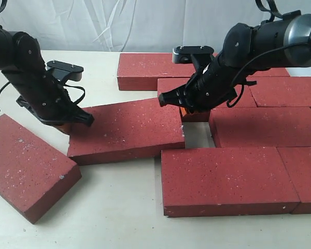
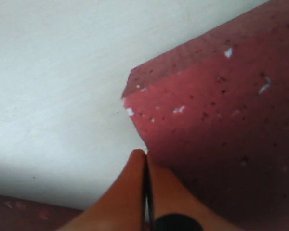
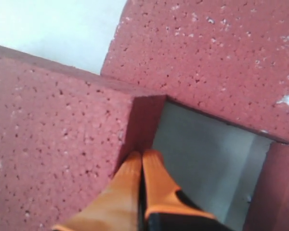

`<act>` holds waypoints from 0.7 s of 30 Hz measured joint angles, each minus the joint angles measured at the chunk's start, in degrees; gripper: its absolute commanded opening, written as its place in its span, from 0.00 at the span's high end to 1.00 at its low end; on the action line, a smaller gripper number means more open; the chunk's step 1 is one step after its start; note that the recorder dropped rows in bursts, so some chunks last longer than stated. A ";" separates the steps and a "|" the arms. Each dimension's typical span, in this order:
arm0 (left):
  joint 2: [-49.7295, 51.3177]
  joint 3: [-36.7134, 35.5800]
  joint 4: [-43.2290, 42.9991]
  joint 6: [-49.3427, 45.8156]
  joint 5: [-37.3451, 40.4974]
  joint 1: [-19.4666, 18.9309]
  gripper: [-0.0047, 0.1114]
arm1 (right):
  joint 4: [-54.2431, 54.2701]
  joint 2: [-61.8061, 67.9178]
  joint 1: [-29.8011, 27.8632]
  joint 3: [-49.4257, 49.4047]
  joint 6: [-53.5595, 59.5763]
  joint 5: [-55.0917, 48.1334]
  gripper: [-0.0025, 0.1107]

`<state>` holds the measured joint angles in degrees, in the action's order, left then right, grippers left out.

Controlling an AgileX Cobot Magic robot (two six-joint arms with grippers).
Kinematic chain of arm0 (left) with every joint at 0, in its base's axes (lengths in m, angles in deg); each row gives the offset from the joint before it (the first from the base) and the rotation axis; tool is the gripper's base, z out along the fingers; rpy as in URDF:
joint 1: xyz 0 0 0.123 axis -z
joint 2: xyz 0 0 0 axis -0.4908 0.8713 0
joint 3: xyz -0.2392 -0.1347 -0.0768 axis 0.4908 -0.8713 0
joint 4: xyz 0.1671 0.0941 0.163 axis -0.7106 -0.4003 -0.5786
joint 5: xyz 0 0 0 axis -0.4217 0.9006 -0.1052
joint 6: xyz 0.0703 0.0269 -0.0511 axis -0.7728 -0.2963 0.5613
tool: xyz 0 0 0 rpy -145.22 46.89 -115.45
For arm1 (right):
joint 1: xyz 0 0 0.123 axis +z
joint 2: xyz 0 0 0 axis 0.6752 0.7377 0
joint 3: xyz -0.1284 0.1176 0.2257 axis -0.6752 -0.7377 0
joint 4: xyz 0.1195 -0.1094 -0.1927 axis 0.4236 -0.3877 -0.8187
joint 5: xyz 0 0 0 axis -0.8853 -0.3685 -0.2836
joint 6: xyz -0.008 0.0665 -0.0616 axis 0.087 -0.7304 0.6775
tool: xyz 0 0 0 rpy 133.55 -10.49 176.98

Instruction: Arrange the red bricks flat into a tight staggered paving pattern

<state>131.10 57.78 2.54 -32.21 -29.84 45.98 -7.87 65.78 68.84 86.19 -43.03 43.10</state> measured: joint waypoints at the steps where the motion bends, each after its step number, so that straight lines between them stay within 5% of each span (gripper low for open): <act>1: 0.00 0.11 0.69 0.00 0.00 -0.61 0.96 | -0.75 0.00 0.24 0.00 -0.40 0.00 0.99; 11: -0.21 0.51 5.38 0.00 0.00 -6.30 0.96 | -5.69 0.22 2.16 0.10 -7.89 -0.22 0.99; 21: -0.21 0.51 3.80 0.00 0.00 -7.26 0.96 | -6.26 0.22 2.30 0.10 -8.42 -0.31 0.99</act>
<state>130.88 58.29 6.34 -32.21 -29.84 38.73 -14.13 66.00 71.15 86.30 -51.46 42.79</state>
